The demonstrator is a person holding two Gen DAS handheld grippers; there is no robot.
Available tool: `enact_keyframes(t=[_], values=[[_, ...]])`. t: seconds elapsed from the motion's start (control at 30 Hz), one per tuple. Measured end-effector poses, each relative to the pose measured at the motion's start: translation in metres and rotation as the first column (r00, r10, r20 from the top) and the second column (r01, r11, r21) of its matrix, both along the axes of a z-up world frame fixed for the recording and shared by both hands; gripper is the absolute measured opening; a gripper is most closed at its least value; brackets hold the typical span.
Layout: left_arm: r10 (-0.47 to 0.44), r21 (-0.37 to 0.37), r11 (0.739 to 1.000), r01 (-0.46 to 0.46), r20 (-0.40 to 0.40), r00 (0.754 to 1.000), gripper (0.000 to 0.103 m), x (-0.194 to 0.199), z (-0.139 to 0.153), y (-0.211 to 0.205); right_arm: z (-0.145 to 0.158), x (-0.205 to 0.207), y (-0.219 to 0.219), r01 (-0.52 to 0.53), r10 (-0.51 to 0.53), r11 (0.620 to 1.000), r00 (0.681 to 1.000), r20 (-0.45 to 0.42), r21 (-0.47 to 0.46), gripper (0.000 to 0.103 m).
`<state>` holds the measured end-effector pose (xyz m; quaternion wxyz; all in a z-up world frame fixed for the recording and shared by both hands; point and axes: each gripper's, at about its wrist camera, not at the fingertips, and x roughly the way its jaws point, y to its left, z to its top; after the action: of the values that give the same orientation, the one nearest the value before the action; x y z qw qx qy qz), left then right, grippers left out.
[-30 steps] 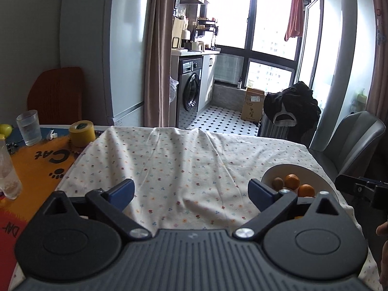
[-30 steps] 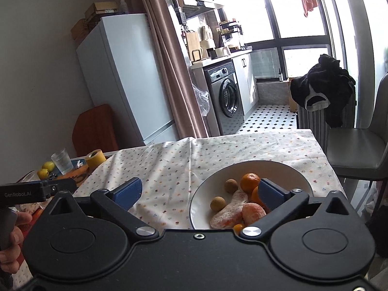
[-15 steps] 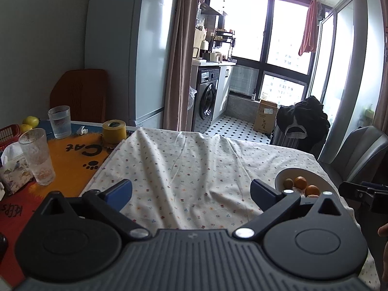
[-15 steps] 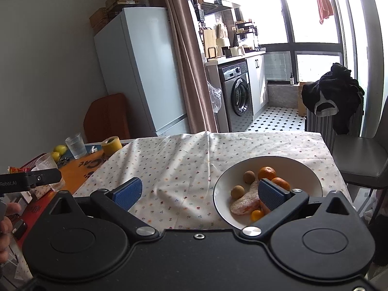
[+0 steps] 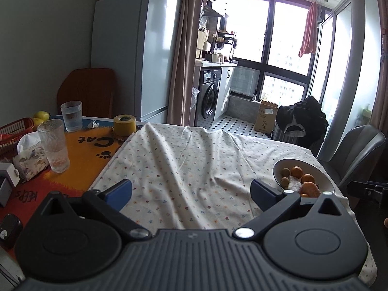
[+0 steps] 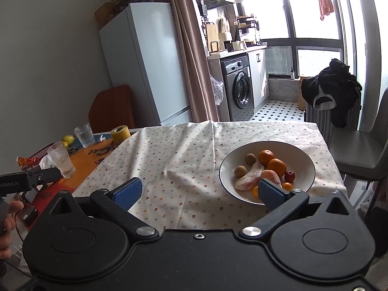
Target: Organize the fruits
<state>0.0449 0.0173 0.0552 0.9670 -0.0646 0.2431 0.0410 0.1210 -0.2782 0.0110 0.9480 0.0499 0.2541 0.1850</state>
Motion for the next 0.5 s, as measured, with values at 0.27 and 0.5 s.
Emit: enact_keyframes(t=[0.27, 0.5], values=[[-0.026, 0.036, 0.999, 0.027, -0.009, 1.0, 0.103, -0.021, 0.001, -0.006, -0.008, -0.021, 0.001, 0.002, -0.003, 1.0, 0.999, -0.046, -0.013, 0.103], [-0.051, 0.068, 0.996, 0.054, -0.036, 0.998, 0.103, -0.039, -0.014, -0.012, -0.013, -0.043, -0.003, -0.002, 0.002, 1.0, 0.999, -0.043, 0.004, 0.103]])
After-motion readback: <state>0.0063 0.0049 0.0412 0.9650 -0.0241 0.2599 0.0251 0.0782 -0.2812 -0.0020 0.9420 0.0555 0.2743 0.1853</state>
